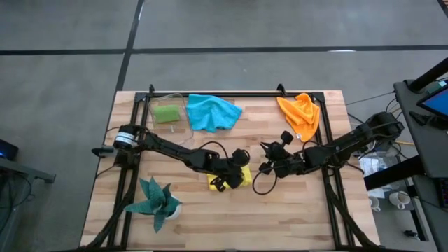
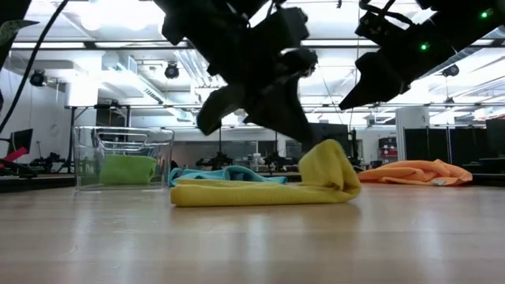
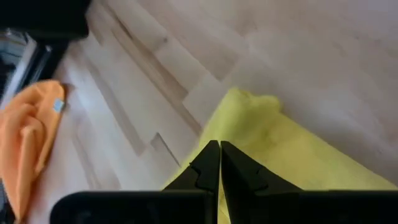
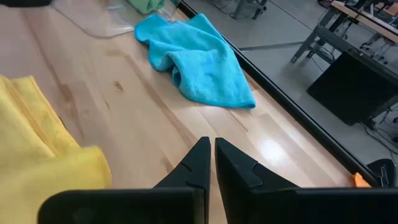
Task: Roll microfiber towels into tight, uniform cylinder then place into a basket
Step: Roll the yellow microfiber towel
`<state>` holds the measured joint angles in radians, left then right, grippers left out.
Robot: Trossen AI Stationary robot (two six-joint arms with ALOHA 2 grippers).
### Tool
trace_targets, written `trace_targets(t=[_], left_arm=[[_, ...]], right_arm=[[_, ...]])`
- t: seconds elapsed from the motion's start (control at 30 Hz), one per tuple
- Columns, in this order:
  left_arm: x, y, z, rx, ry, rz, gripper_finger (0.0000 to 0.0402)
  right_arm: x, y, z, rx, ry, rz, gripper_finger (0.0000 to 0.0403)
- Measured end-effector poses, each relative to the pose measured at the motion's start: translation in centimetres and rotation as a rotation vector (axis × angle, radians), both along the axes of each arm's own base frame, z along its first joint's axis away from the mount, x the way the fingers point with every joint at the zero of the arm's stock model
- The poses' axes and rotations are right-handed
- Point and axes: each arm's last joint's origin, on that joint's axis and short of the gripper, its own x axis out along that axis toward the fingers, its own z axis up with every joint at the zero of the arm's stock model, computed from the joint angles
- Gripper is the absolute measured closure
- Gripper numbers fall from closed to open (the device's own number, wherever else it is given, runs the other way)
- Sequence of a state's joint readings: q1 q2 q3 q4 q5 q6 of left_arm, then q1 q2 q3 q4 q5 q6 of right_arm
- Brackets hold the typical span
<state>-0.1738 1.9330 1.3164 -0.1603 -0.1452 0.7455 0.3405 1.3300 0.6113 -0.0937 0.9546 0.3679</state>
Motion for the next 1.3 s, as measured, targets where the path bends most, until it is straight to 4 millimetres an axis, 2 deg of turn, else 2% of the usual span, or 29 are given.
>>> trace_targets(t=[0.27,0.5,0.67,0.77,0.87,1.0,1.1,1.2,1.3], left_arm=[[-0.2,0.6,-3.1,-0.079,-0.006,0.048,0.0402],[-1.9,0.9,-1.7,-0.161,-0.049,0.120,0.0402],[-3.9,1.2,-1.8,-0.241,-0.161,0.158,0.0402],[-5.3,1.5,-2.1,-0.285,-0.284,0.176,0.0402],[-6.9,2.0,-2.4,-0.264,-0.352,0.240,0.0402],[-8.5,2.6,-2.0,-0.249,-0.389,0.363,0.0402],[-9.4,2.8,-1.6,-0.262,-0.398,0.384,0.0402],[-9.9,2.8,-1.0,-0.270,-0.408,0.385,0.0402],[-10.1,2.9,-0.6,-0.288,-0.423,0.391,0.0402]], right_arm=[[0.0,0.0,-0.2,0.012,-0.002,-0.004,0.0385],[-0.2,0.5,-0.6,0.074,0.030,0.058,0.0385],[-1.7,1.6,-0.8,0.299,0.115,0.182,0.0385],[-3.0,2.5,-1.1,0.450,0.123,0.156,0.0385],[-4.0,3.5,-2.0,0.611,0.048,0.092,0.0381],[-4.5,4.5,-3.5,0.861,-0.041,0.049,0.0344],[-4.5,4.5,-4.3,0.936,-0.082,-0.007,0.0295],[-4.3,4.5,-4.9,0.891,-0.046,-0.001,0.0243],[-4.1,4.6,-5.3,0.786,0.051,0.081,0.0205]])
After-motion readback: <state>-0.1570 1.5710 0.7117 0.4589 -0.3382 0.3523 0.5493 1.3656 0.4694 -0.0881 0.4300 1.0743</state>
